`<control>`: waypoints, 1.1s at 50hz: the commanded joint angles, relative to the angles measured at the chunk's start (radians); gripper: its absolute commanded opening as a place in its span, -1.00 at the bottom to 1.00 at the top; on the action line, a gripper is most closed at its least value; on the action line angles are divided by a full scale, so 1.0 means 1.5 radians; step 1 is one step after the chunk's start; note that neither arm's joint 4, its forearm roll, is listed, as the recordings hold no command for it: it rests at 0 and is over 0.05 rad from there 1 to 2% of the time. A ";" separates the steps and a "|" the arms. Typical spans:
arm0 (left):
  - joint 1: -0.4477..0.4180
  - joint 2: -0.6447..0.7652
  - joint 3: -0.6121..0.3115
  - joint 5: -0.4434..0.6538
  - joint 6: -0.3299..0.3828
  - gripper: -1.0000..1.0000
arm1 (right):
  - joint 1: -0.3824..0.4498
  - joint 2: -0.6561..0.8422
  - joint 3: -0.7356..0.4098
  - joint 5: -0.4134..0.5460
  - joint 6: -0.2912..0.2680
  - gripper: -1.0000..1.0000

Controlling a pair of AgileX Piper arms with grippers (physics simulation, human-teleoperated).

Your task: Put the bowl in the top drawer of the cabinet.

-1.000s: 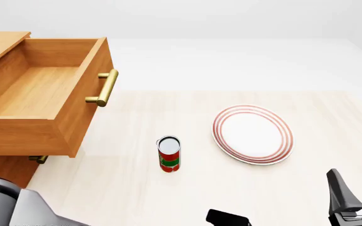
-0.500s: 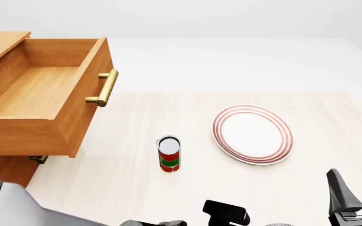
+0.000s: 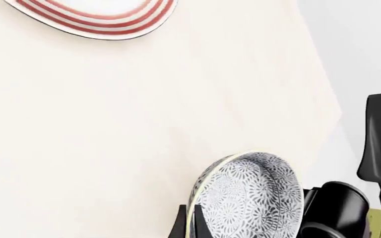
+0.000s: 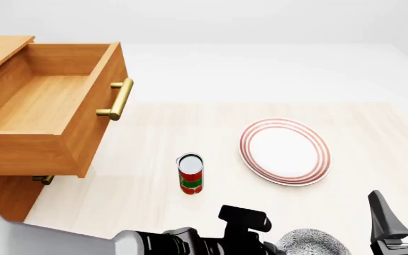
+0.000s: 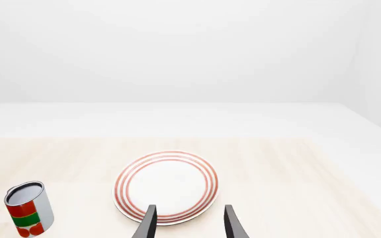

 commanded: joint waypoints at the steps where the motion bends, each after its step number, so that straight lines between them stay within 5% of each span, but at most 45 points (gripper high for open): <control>1: 0.021 -0.029 0.000 0.015 0.016 -1.00 | 0.000 0.000 0.000 0.000 0.000 1.00; 55: 0.139 -0.168 -0.096 0.190 0.103 -1.00 | 0.000 0.000 0.000 0.000 0.000 1.00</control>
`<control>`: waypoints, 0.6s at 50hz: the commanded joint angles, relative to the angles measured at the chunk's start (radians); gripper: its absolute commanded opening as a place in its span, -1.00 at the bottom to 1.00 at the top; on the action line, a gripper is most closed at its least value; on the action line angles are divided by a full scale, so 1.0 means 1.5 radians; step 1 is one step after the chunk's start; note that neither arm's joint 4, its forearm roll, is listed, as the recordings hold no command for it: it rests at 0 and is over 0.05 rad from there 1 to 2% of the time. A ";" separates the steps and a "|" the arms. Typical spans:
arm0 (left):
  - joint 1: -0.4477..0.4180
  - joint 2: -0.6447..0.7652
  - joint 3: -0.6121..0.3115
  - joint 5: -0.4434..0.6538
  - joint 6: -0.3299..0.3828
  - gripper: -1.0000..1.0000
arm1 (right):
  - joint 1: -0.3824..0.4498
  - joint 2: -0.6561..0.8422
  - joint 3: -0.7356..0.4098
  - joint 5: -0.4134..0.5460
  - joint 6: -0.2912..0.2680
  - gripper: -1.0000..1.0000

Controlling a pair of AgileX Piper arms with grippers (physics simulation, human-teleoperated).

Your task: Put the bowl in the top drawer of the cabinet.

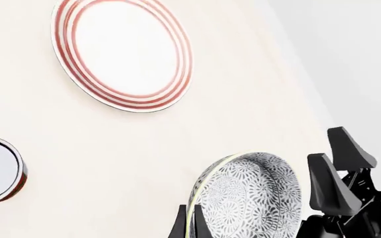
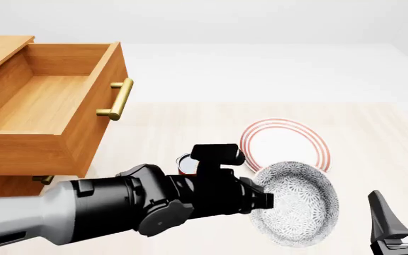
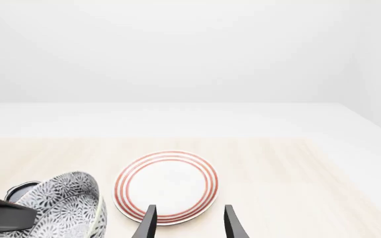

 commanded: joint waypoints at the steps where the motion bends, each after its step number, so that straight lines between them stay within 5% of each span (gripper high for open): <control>1: 0.020 -0.025 -0.038 0.043 0.018 -1.00 | 0.000 0.000 0.000 0.000 0.000 1.00; 30: 0.042 -0.084 -0.119 0.141 0.054 -1.00 | 0.000 0.000 0.000 0.000 0.000 1.00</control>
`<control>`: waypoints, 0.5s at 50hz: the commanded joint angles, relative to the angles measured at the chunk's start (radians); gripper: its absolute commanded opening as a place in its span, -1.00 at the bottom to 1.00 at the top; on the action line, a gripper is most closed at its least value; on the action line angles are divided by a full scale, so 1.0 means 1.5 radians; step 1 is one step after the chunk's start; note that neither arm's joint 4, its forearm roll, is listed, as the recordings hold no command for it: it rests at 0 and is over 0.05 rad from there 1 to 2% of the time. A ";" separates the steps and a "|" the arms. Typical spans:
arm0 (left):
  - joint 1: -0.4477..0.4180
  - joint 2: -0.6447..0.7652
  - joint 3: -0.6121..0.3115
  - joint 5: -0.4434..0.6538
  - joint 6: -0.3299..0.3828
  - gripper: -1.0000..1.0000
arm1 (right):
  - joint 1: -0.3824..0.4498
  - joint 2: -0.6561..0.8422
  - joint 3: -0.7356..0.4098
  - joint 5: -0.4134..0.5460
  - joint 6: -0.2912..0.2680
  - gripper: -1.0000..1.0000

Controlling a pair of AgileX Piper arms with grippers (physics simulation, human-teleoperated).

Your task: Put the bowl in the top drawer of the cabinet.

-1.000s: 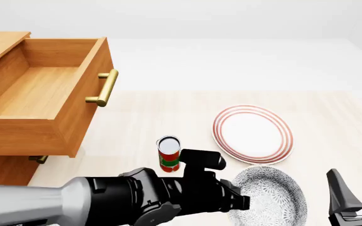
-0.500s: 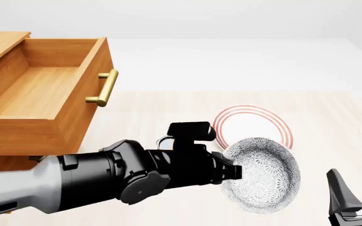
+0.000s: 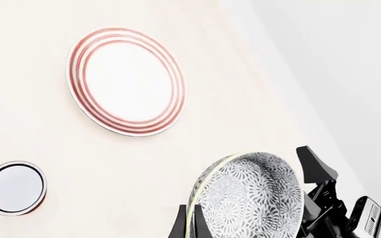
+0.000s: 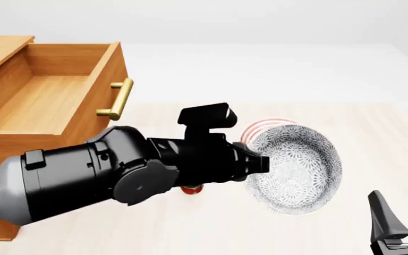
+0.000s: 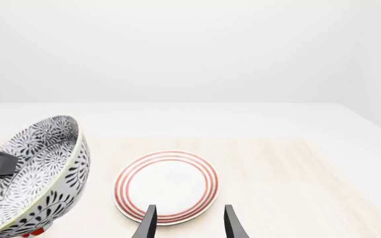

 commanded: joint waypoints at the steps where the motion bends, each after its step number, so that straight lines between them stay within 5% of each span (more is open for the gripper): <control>1: 0.013 -0.028 -0.035 0.037 0.019 -1.00 | 0.000 0.000 0.000 0.000 0.000 1.00; 25: 0.053 -0.083 -0.095 0.113 0.051 -1.00 | 0.000 0.000 0.000 0.000 0.000 1.00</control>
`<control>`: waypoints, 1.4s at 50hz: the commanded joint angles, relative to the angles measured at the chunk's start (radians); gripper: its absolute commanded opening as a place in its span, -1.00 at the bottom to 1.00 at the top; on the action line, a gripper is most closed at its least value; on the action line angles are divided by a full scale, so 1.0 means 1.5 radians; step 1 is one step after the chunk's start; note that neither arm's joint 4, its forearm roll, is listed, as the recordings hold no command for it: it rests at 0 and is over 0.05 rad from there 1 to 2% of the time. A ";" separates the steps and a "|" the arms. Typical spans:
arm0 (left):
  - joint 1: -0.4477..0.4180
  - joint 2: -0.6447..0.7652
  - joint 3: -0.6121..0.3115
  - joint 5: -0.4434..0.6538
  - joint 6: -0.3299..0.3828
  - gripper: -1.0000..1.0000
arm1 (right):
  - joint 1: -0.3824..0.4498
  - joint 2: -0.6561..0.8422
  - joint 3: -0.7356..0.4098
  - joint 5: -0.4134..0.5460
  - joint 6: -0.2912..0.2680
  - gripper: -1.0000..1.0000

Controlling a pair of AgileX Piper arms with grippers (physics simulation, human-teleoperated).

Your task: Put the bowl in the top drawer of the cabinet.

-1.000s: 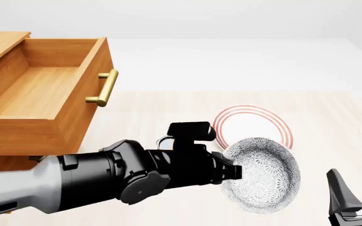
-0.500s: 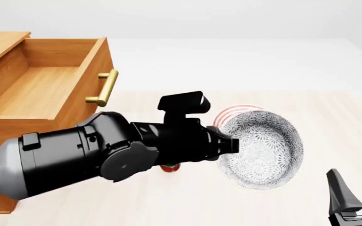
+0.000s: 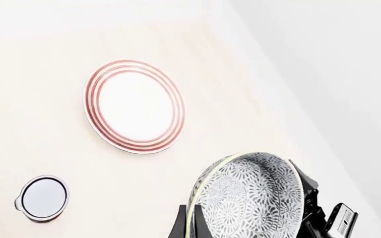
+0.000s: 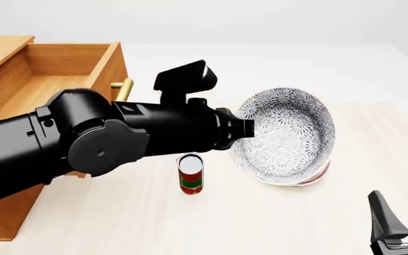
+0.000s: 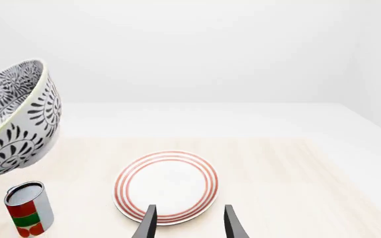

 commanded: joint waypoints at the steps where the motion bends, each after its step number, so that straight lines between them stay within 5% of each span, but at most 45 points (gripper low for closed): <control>1: 0.017 -0.026 -0.031 0.032 0.016 -1.00 | 0.000 0.000 0.000 0.000 0.000 1.00; 70: 0.222 -0.110 -0.132 0.141 0.054 -1.00 | 0.000 -0.006 0.010 -0.004 0.000 1.00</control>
